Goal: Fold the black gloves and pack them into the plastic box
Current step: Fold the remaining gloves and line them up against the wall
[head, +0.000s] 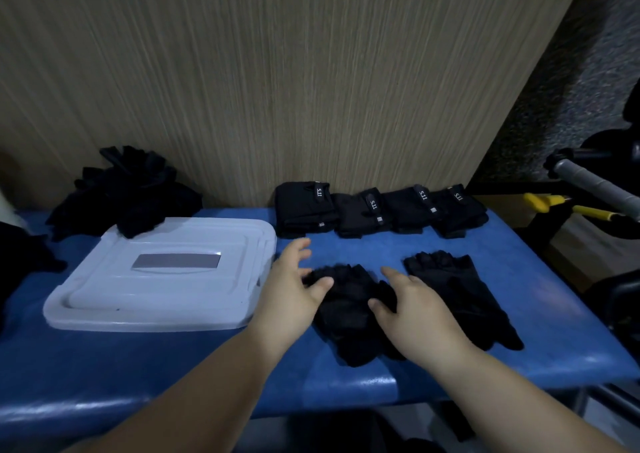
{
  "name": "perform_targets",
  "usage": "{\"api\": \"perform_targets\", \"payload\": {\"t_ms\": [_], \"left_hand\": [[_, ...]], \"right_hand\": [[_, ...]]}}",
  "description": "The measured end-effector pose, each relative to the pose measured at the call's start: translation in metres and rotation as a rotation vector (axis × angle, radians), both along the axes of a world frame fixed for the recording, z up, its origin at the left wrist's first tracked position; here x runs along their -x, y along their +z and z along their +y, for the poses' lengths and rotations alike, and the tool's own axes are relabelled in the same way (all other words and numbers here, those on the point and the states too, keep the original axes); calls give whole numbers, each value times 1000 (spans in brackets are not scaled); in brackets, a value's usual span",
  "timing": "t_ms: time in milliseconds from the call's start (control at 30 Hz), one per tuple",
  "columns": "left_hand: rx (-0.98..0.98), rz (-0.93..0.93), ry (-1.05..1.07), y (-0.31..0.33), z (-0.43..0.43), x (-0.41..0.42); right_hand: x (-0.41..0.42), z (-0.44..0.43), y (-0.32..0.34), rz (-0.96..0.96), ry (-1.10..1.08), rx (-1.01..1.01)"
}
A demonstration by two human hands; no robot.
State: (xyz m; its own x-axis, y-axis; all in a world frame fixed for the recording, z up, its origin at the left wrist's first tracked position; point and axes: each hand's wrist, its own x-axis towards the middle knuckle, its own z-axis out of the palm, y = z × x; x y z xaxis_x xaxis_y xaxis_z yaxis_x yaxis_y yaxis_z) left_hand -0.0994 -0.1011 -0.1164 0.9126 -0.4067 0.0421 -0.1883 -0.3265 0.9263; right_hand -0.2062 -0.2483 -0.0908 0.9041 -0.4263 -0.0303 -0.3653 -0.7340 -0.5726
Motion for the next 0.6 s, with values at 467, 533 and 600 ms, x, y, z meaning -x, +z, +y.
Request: {"api": "perform_targets", "payload": {"t_ms": [467, 533, 600], "left_hand": [[-658, -472, -479, -2, 8, 15], [-652, -470, -506, -3, 9, 12], [-631, -462, -517, -4, 10, 10]], "right_hand": [[3, 3, -7, -97, 134, -29], [3, 2, -10, -80, 165, -4], [3, 0, -12, -62, 191, 23]]}}
